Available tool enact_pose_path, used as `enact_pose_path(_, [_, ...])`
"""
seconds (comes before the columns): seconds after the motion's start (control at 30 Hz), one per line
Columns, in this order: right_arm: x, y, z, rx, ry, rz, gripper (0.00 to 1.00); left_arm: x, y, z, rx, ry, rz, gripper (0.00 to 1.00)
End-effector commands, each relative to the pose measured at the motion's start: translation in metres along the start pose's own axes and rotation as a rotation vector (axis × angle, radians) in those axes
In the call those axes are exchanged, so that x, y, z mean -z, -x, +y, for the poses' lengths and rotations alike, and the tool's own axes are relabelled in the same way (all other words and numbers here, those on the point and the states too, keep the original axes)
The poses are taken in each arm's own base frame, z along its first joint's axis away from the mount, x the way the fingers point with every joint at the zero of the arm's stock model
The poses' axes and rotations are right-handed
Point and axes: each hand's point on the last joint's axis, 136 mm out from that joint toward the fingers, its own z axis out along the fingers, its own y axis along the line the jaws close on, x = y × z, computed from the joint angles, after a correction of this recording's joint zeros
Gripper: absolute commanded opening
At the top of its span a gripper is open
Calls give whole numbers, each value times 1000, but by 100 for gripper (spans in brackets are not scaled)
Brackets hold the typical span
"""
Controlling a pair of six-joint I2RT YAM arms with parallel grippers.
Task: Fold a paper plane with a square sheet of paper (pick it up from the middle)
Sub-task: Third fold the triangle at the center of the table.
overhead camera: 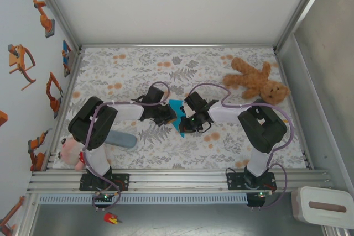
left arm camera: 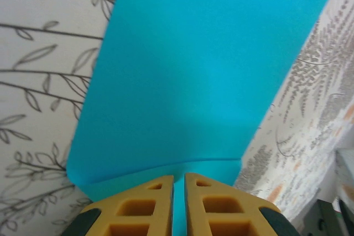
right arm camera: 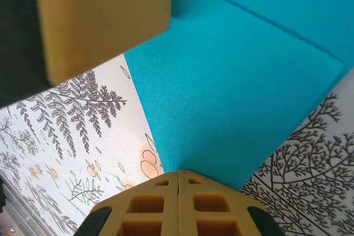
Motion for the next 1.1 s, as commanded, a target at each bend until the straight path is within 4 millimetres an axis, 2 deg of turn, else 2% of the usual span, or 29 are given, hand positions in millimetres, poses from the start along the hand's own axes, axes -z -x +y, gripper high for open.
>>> enact_pose_path(0.0, [-8, -21, -31, -36, -131, 73, 1, -2, 1, 15, -22, 71, 3, 12])
enact_pose_path(0.33, [-6, -35, -52, -17, -224, 118, 0, 9, 30, 49, -24, 152, -41, 12])
enact_pose_path(0.57, [-3, -35, -51, 22, -229, 130, 0, 25, 61, 66, 5, 165, -80, 12])
enact_pose_path(0.67, [-3, -34, -50, 34, -225, 133, 0, 38, 73, 62, -2, 156, -109, 12])
enact_pose_path(0.8, [-2, -30, -43, 59, -199, 132, 0, 60, 76, 42, -33, 120, -154, 13])
enact_pose_path(0.93, [1, -23, -32, 112, -157, 123, 0, 72, 60, 20, -47, 43, -174, 13])
enact_pose_path(1.07, [8, -15, -21, 191, -112, 109, 0, 66, 33, 1, -73, -9, -153, 14])
